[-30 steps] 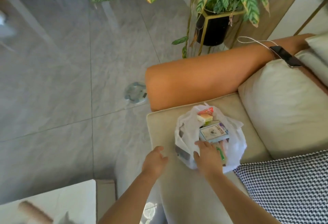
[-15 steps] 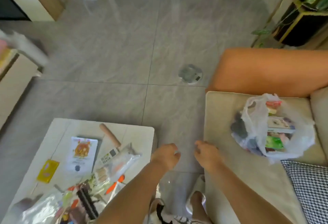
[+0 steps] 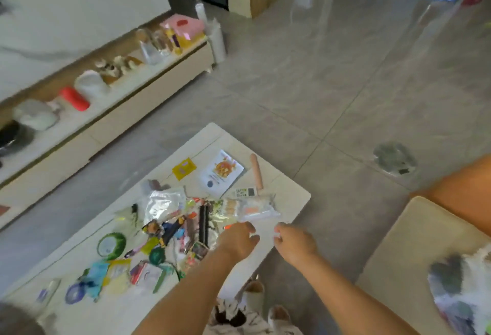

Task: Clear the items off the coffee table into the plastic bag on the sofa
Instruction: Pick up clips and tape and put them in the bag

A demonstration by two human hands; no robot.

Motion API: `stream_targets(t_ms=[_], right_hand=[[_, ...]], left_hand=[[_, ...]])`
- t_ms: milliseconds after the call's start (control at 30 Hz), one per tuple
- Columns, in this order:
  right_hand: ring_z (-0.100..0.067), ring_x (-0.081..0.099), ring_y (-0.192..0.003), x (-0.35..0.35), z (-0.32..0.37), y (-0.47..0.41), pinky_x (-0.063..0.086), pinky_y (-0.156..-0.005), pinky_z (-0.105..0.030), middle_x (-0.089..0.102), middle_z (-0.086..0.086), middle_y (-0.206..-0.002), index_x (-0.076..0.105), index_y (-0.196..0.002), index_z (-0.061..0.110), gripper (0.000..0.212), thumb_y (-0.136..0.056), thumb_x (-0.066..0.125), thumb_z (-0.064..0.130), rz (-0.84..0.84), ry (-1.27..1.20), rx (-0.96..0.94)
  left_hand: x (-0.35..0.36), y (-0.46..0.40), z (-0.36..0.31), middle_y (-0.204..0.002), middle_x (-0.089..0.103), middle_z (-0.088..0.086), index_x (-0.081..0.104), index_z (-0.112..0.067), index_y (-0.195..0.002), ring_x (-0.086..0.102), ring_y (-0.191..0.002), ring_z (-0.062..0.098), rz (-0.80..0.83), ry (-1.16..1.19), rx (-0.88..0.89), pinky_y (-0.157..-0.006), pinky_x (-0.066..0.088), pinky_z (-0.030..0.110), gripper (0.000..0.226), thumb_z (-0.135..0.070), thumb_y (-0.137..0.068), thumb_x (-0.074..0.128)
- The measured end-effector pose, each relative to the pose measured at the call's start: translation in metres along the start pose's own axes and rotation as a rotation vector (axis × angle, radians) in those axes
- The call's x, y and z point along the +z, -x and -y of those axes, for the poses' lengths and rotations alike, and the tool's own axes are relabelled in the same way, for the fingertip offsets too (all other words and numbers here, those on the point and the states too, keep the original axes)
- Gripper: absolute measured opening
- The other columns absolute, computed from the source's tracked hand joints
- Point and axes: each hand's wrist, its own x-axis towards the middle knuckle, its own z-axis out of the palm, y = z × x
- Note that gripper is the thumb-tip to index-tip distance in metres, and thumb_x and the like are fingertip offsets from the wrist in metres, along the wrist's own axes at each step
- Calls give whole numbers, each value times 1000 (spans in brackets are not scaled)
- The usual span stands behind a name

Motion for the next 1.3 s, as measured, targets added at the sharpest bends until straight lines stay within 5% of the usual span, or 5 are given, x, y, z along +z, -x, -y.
stream_targets(t_ms=[200, 633, 833, 967, 1300], right_hand=[[-23, 55, -117, 13, 56, 3, 43, -95, -34, 60, -2, -125, 53, -124, 23, 33, -96, 40, 34, 86, 166, -283], [-24, 61, -97, 77, 191, 53, 45, -71, -31, 65, -2, -106, 56, -110, 18, 25, -94, 43, 33, 213, 364, -677], [-24, 60, -100, 129, 262, 73, 37, -67, -29, 65, -3, -107, 56, -109, 19, 24, -93, 43, 32, 249, 464, -723], [-20, 58, -110, 174, 310, 90, 44, -82, -29, 62, 3, -119, 54, -121, 23, 33, -93, 43, 36, 270, 470, -707], [-20, 56, -106, 278, 420, 94, 44, -80, -29, 61, 1, -114, 54, -121, 20, 34, -94, 43, 36, 326, 482, -740]], left_hand=[[8, 68, 61, -128, 59, 6, 56, -21, -126, 55, -118, 25, -133, 189, -241, -94, 45, 32, 39, -40, -94, 45], [54, 201, 179, -129, 58, -1, 56, -25, -125, 55, -117, 20, -337, 513, -641, -94, 45, 30, 37, -39, -93, 44], [73, 247, 249, -128, 59, 2, 57, -22, -125, 55, -116, 21, -339, 626, -705, -97, 46, 31, 37, -37, -93, 46], [84, 276, 314, -128, 58, 3, 56, -21, -126, 55, -116, 22, -310, 652, -739, -98, 45, 30, 37, -34, -94, 45], [92, 299, 461, -133, 53, 3, 47, -20, -135, 53, -120, 21, -334, 667, -781, -95, 44, 28, 40, -30, -97, 40]])
